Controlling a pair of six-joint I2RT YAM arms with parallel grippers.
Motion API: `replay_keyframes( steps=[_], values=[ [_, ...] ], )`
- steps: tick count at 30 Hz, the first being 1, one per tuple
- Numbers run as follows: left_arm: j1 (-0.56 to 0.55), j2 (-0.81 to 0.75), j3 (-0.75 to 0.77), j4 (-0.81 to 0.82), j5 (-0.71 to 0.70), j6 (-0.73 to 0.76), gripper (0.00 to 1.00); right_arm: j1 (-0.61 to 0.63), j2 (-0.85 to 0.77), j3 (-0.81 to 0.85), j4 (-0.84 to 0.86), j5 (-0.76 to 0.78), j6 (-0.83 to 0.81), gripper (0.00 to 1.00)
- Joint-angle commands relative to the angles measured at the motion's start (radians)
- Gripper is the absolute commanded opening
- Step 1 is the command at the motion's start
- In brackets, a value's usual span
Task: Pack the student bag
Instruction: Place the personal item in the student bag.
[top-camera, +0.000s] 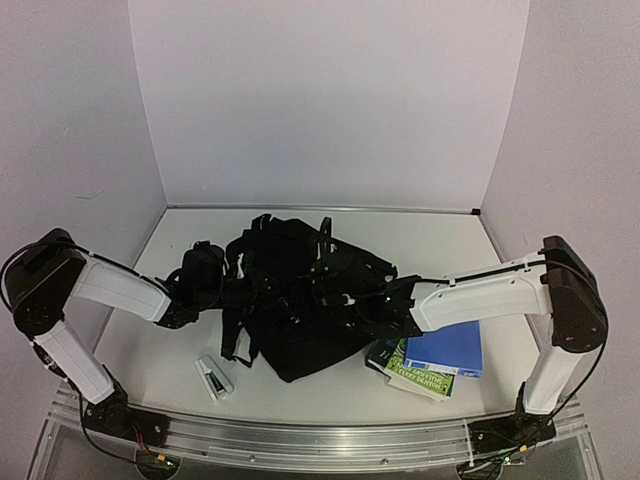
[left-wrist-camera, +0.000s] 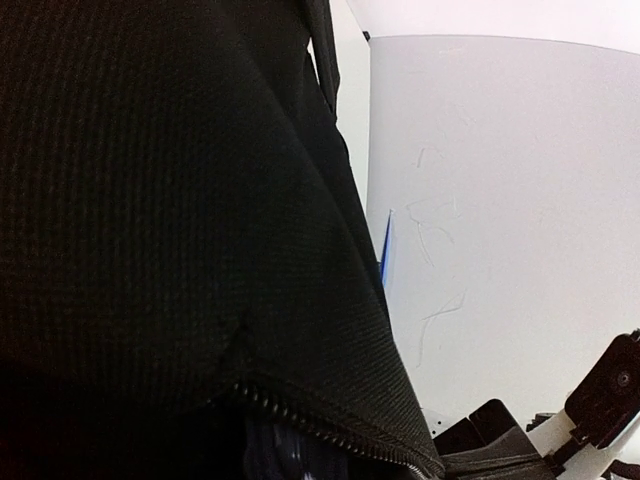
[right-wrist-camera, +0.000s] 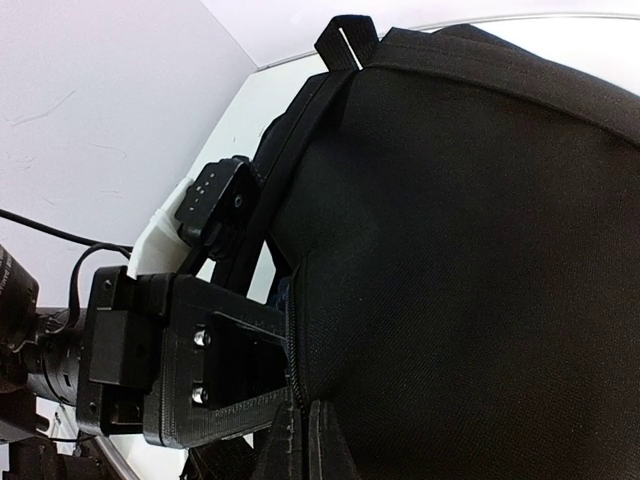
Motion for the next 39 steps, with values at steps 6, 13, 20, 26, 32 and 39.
replay_keyframes(
  steps=[6, 13, 20, 26, 32, 39],
  values=[
    [0.003, -0.218, 0.071, -0.395, -0.108, 0.189, 0.58, 0.027, -0.015, 0.043, 0.061, 0.035, 0.011, 0.0],
    [-0.001, -0.25, 0.068, -0.442, -0.082, 0.188, 0.49, 0.027, -0.004, 0.06, 0.048, 0.037, -0.002, 0.0],
    [-0.015, -0.199, 0.109, -0.4, -0.049, 0.189, 0.31, 0.027, 0.002, 0.063, 0.043, 0.034, -0.002, 0.0],
    [-0.031, -0.137, 0.127, -0.363, -0.042, 0.175, 0.22, 0.027, 0.004, 0.061, 0.04, 0.034, -0.001, 0.0],
    [-0.055, -0.065, 0.153, -0.321, -0.041, 0.164, 0.16, 0.027, 0.007, 0.063, 0.037, 0.03, -0.002, 0.0],
    [-0.058, 0.044, 0.212, -0.186, -0.041, 0.14, 0.11, 0.027, 0.013, 0.057, 0.037, 0.039, 0.003, 0.0]
  ],
)
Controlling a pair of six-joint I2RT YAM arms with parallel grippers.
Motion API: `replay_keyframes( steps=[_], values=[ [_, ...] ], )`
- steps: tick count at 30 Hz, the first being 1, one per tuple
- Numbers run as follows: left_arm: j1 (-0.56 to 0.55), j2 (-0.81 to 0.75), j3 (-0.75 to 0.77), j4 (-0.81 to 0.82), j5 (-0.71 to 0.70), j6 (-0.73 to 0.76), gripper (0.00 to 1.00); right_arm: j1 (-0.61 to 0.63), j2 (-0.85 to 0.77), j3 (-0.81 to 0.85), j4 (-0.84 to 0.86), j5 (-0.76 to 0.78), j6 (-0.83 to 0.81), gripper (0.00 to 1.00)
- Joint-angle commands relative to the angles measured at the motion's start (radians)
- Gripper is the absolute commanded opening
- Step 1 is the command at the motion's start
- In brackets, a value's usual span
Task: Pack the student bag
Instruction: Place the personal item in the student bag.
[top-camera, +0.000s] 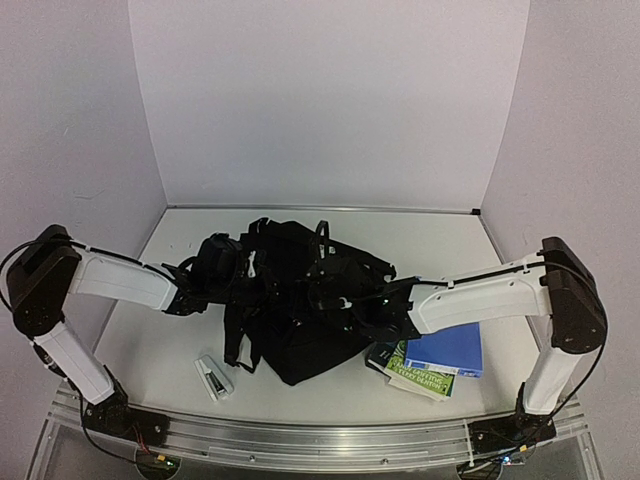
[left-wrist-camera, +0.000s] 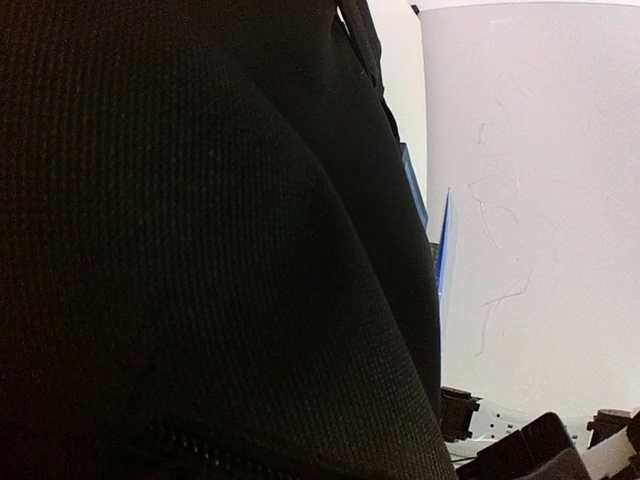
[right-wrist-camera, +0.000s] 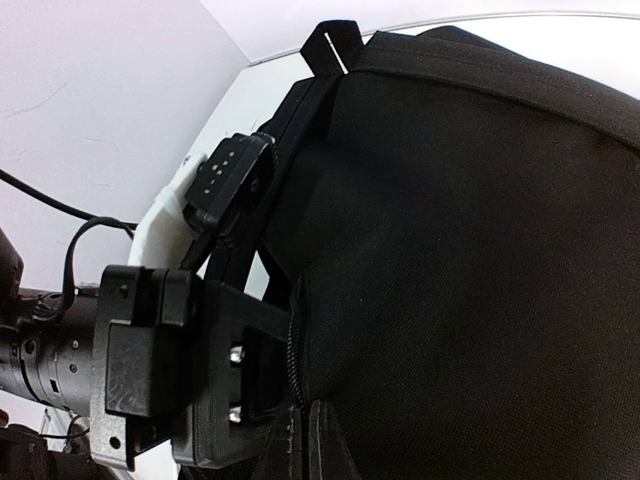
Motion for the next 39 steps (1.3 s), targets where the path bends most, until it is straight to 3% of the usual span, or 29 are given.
replay_keyframes(
  steps=[1, 9, 18, 24, 31, 35, 39],
  values=[
    [-0.006, 0.046, 0.074, 0.139, 0.006, -0.011, 0.11, 0.01, 0.006, 0.044, 0.068, 0.011, 0.003, 0.0],
    [-0.006, -0.147, 0.01, -0.127, -0.084, 0.073, 0.22, 0.01, -0.001, 0.031, 0.048, 0.04, -0.007, 0.0],
    [0.01, -0.388, -0.064, -0.397, -0.102, 0.111, 0.49, 0.01, 0.024, 0.067, -0.027, 0.005, -0.058, 0.0],
    [0.105, -0.478, -0.081, -0.493, -0.053, 0.157, 0.63, 0.017, 0.05, 0.066, -0.059, -0.059, -0.056, 0.0],
    [0.158, -0.513, -0.086, -0.458, 0.072, 0.266, 0.76, 0.044, 0.086, 0.096, -0.059, -0.179, -0.072, 0.27],
    [0.156, -0.506, -0.055, -0.451, 0.208, 0.392, 0.81, 0.045, 0.013, 0.073, -0.082, -0.175, -0.064, 0.54],
    [0.148, -0.51, -0.026, -0.514, 0.254, 0.5, 0.81, 0.043, -0.099, 0.029, -0.163, -0.094, -0.03, 0.75]
  ],
)
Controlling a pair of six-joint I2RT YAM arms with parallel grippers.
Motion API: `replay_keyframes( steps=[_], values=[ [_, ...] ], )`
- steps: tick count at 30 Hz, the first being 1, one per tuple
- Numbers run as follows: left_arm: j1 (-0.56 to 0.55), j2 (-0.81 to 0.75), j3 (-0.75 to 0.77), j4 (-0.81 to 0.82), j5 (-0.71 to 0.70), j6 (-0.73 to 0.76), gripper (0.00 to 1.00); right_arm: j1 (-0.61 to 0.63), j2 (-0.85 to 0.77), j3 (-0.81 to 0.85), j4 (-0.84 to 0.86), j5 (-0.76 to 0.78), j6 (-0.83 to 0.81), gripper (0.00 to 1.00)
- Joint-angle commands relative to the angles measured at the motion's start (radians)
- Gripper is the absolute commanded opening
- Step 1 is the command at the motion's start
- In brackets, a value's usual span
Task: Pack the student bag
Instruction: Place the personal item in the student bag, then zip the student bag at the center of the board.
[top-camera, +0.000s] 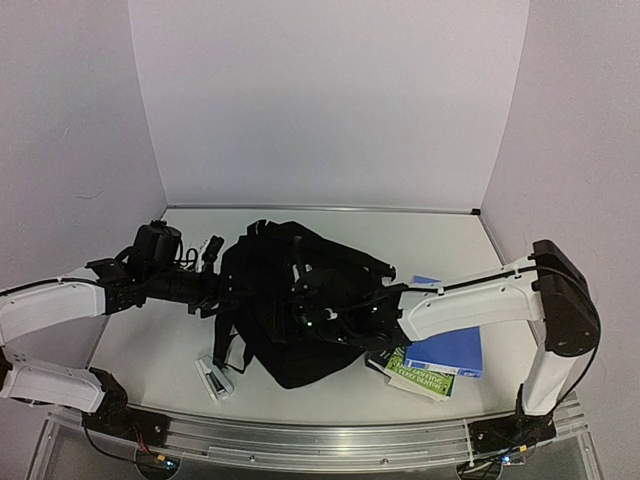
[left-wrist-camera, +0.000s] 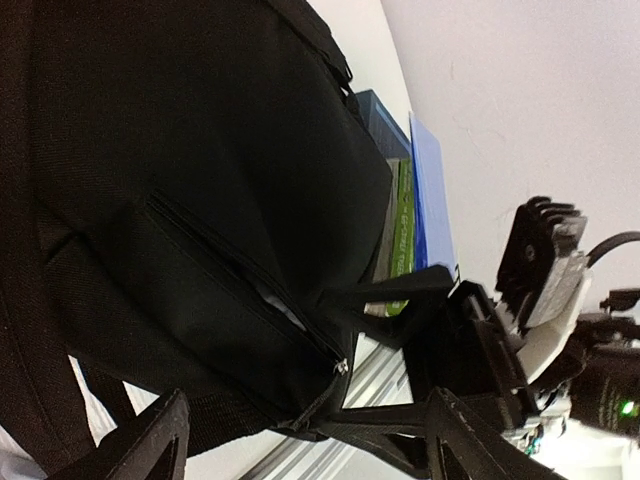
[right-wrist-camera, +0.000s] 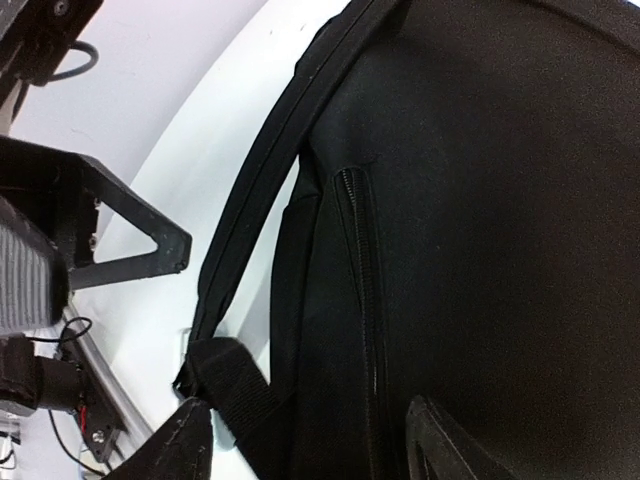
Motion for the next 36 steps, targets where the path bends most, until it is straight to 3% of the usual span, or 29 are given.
replay_keyframes(
  steps=[1, 3, 8, 14, 22, 32, 35, 36],
  values=[
    [-0.011, -0.019, 0.073, -0.062, 0.104, 0.186, 0.81, 0.001, -0.174, -0.029, -0.112, 0.078, 0.047, 0.78],
    [-0.014, -0.018, 0.085, -0.088, 0.102, 0.22, 0.82, -0.009, -0.209, -0.054, -0.19, 0.11, 0.103, 0.84],
    [-0.018, -0.001, 0.104, -0.098, 0.127, 0.251, 0.82, -0.054, -0.303, -0.185, -0.285, 0.102, 0.288, 0.87],
    [-0.084, 0.044, 0.15, -0.139, 0.136, 0.305, 0.75, -0.07, -0.41, -0.341, -0.291, 0.043, 0.461, 0.79],
    [-0.14, 0.122, 0.197, -0.205, 0.094, 0.349, 0.67, -0.07, -0.407, -0.423, -0.29, 0.037, 0.555, 0.76],
    [-0.143, 0.134, 0.209, -0.192, 0.077, 0.346, 0.66, -0.07, -0.231, -0.341, -0.223, 0.047, 0.511, 0.55],
    [-0.143, 0.123, 0.211, -0.18, 0.073, 0.337, 0.66, -0.071, -0.195, -0.315, -0.222, 0.06, 0.501, 0.45],
    [-0.143, 0.125, 0.213, -0.181, 0.073, 0.334, 0.66, -0.071, -0.192, -0.311, -0.222, 0.07, 0.496, 0.38]
  ],
)
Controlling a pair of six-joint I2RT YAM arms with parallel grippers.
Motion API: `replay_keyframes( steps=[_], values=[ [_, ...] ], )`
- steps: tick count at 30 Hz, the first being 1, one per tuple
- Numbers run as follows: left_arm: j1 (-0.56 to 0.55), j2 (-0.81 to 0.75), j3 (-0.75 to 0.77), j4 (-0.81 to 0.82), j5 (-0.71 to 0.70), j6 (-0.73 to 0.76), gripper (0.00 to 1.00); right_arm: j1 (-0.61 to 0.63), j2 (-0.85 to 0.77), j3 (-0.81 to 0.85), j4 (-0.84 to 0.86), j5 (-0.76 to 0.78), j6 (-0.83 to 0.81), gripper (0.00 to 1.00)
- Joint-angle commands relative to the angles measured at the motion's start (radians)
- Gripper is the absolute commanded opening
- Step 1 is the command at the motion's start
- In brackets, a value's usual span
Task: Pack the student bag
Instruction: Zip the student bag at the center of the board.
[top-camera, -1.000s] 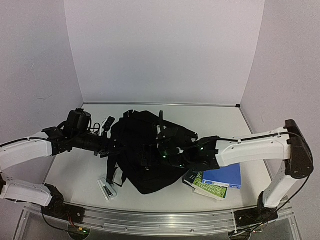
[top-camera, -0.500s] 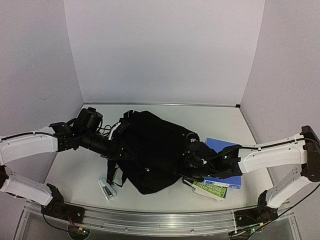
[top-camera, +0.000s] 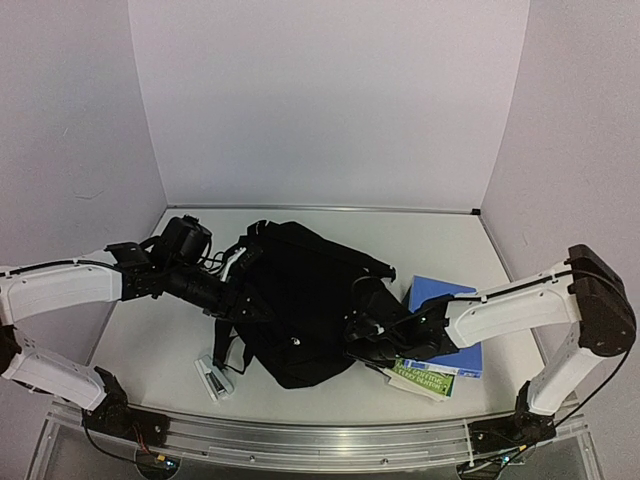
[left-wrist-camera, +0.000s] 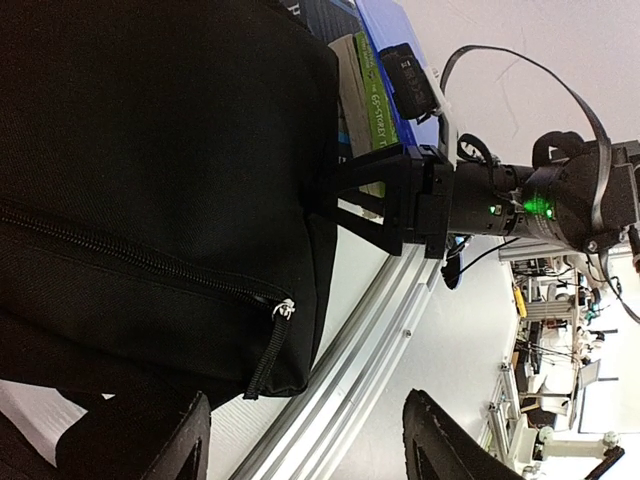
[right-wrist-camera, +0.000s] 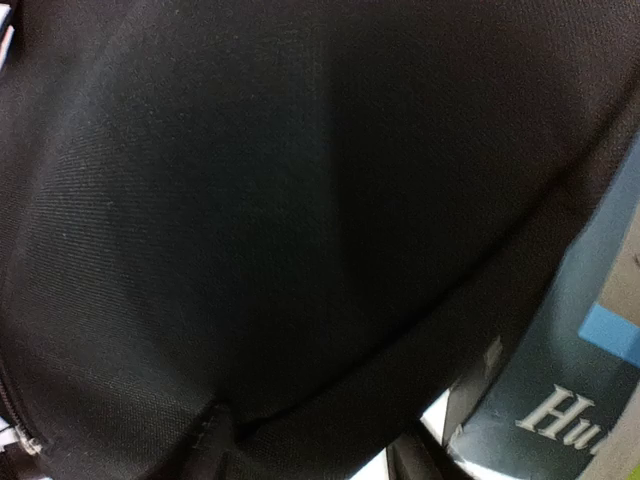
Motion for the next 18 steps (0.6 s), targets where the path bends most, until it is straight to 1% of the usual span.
replay_keyframes(
  steps=[1, 4, 6, 8, 10, 18],
  values=[
    [-0.006, -0.007, 0.05, 0.009, -0.019, 0.007, 0.66, 0.0, 0.035, 0.054, 0.019, 0.049, -0.022, 0.31],
    [-0.025, 0.015, 0.061, -0.006, -0.068, 0.01, 0.64, -0.029, 0.031, 0.062, 0.019, 0.063, -0.055, 0.14],
    [-0.042, 0.034, 0.074, -0.012, -0.101, 0.015, 0.64, -0.06, 0.03, 0.064, 0.02, 0.068, -0.087, 0.06],
    [-0.059, 0.059, 0.093, -0.017, -0.128, 0.023, 0.64, -0.083, 0.029, 0.068, 0.022, 0.07, -0.116, 0.02],
    [-0.077, 0.088, 0.12, -0.021, -0.14, 0.035, 0.64, -0.107, 0.029, 0.073, 0.023, 0.07, -0.148, 0.0],
    [-0.128, 0.24, 0.233, -0.055, -0.169, 0.093, 0.62, -0.16, 0.014, 0.057, 0.026, 0.066, -0.211, 0.0]
  ],
)
